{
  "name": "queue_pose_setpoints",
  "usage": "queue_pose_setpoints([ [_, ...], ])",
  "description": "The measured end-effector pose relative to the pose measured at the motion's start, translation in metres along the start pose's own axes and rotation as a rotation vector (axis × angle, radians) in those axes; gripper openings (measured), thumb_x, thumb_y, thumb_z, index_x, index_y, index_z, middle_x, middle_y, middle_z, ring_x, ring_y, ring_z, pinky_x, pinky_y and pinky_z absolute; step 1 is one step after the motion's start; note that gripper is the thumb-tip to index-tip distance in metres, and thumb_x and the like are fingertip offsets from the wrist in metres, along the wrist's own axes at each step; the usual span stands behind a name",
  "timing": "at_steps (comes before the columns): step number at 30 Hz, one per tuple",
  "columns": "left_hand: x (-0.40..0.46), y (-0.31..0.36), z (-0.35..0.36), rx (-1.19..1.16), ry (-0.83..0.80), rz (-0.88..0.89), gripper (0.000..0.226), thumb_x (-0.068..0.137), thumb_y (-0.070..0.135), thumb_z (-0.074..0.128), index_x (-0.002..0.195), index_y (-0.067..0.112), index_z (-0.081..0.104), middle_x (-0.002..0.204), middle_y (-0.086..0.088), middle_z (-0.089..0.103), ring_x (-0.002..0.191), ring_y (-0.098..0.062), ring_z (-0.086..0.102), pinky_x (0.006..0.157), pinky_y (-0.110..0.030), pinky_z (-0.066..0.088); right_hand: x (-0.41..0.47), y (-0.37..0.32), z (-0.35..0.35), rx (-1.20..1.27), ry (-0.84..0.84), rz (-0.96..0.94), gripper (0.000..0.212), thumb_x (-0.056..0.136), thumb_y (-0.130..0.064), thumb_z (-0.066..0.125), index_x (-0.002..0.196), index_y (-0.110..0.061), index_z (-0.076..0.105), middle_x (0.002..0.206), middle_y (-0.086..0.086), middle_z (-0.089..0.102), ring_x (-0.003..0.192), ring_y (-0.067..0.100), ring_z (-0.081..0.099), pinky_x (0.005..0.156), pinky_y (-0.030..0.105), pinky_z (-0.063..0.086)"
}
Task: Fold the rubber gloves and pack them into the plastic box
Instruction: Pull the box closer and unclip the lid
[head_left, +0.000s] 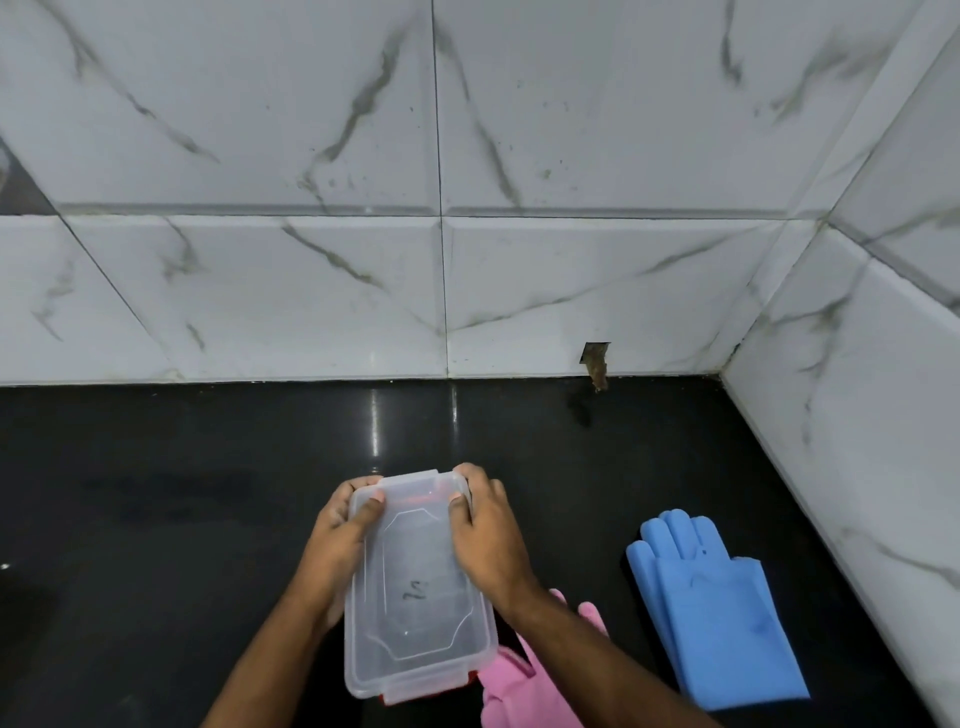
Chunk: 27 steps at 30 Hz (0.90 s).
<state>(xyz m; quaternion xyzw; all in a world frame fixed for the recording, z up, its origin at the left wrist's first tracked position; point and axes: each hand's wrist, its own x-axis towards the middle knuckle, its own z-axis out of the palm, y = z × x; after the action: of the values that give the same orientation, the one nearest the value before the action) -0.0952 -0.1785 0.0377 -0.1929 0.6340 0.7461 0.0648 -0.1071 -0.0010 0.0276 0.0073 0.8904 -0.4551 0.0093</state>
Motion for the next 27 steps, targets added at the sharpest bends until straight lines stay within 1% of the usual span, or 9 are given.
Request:
queue_pose_setpoints([
  [2, -0.002, 0.001, -0.006, 0.012, -0.022, -0.005, 0.019, 0.104, 0.019, 0.058, 0.119, 0.008, 0.063, 0.12, -0.03, 0.068, 0.094, -0.036, 0.068, 0.092, -0.065, 0.055, -0.006, -0.003, 0.005, 0.01, -0.014, 0.002, 0.034, 0.105, -0.023, 0.041, 0.136, -0.035, 0.048, 0.118, -0.002, 0.048, 0.095, 0.016, 0.064, 0.09, 0.033, 0.056],
  [5, -0.005, 0.003, -0.01, 0.034, -0.043, 0.008, 0.02, 0.105, 0.021, 0.057, 0.118, 0.007, 0.064, 0.117, -0.03, 0.069, 0.092, -0.035, 0.068, 0.091, -0.062, 0.056, -0.013, -0.009, 0.011, -0.024, 0.002, -0.019, 0.035, 0.104, -0.021, 0.04, 0.134, -0.037, 0.048, 0.112, -0.003, 0.045, 0.092, 0.013, 0.062, 0.086, 0.03, 0.057],
  [9, -0.008, 0.001, -0.013, 0.047, -0.053, 0.027, 0.018, 0.106, 0.02, 0.057, 0.114, 0.007, 0.065, 0.115, -0.03, 0.07, 0.091, -0.034, 0.066, 0.092, -0.063, 0.056, -0.011, -0.018, 0.011, -0.331, 0.065, -0.11, 0.032, 0.096, -0.023, 0.043, 0.127, -0.028, 0.05, 0.111, 0.0, 0.047, 0.1, 0.017, 0.051, 0.086, 0.034, 0.052],
  [12, -0.015, -0.009, -0.017, 0.071, -0.078, 0.02, 0.015, 0.102, 0.018, 0.061, 0.104, 0.006, 0.069, 0.101, -0.025, 0.073, 0.086, -0.03, 0.067, 0.082, -0.052, 0.059, -0.013, -0.027, 0.012, -0.48, 0.083, -0.182, 0.022, 0.094, -0.031, 0.042, 0.11, -0.022, 0.053, 0.106, -0.002, 0.05, 0.094, 0.015, 0.048, 0.083, 0.034, 0.05],
  [15, -0.022, -0.022, -0.03, 0.018, -0.117, 0.017, 0.018, 0.099, 0.015, 0.061, 0.092, 0.0, 0.069, 0.085, -0.018, 0.07, 0.082, -0.031, 0.063, 0.071, -0.039, 0.055, -0.029, -0.032, 0.017, -0.45, 0.025, -0.188, 0.021, 0.096, -0.038, 0.037, 0.104, -0.022, 0.049, 0.103, -0.003, 0.052, 0.093, 0.014, 0.047, 0.084, 0.032, 0.048],
  [18, -0.027, -0.033, -0.044, -0.126, -0.183, -0.128, 0.042, 0.098, 0.033, 0.058, 0.097, -0.007, 0.07, 0.088, -0.025, 0.071, 0.082, -0.035, 0.064, 0.073, -0.04, 0.054, -0.055, -0.029, 0.026, -0.439, -0.026, -0.21, 0.032, 0.099, -0.046, 0.032, 0.115, -0.027, 0.053, 0.112, -0.005, 0.052, 0.1, 0.011, 0.045, 0.085, 0.025, 0.039],
  [21, -0.033, -0.036, -0.048, -0.272, -0.28, -0.308, 0.066, 0.099, 0.06, 0.045, 0.091, -0.001, 0.069, 0.079, -0.026, 0.066, 0.066, -0.032, 0.066, 0.06, -0.038, 0.057, -0.07, -0.025, 0.028, -0.419, -0.061, -0.16, 0.046, 0.101, -0.054, 0.028, 0.13, -0.031, 0.055, 0.126, -0.01, 0.053, 0.112, 0.008, 0.045, 0.094, 0.021, 0.034],
  [24, -0.033, -0.036, -0.045, -0.354, -0.329, -0.27, 0.084, 0.093, 0.074, 0.031, 0.072, 0.001, 0.068, 0.065, -0.02, 0.063, 0.054, -0.026, 0.063, 0.051, -0.034, 0.056, -0.071, -0.025, 0.021, -0.369, -0.071, -0.134, 0.043, 0.103, -0.054, 0.035, 0.129, -0.031, 0.06, 0.126, -0.015, 0.056, 0.113, 0.004, 0.045, 0.099, 0.02, 0.04],
  [27, -0.035, -0.04, -0.041, -0.381, -0.327, -0.19, 0.088, 0.088, 0.079, 0.024, 0.07, -0.002, 0.055, 0.057, -0.016, 0.055, 0.048, -0.022, 0.055, 0.047, -0.031, 0.05, -0.072, -0.025, 0.018, -0.331, -0.041, -0.141, 0.04, 0.102, -0.052, 0.039, 0.119, -0.03, 0.066, 0.115, -0.015, 0.059, 0.105, 0.003, 0.045, 0.093, 0.019, 0.04],
])
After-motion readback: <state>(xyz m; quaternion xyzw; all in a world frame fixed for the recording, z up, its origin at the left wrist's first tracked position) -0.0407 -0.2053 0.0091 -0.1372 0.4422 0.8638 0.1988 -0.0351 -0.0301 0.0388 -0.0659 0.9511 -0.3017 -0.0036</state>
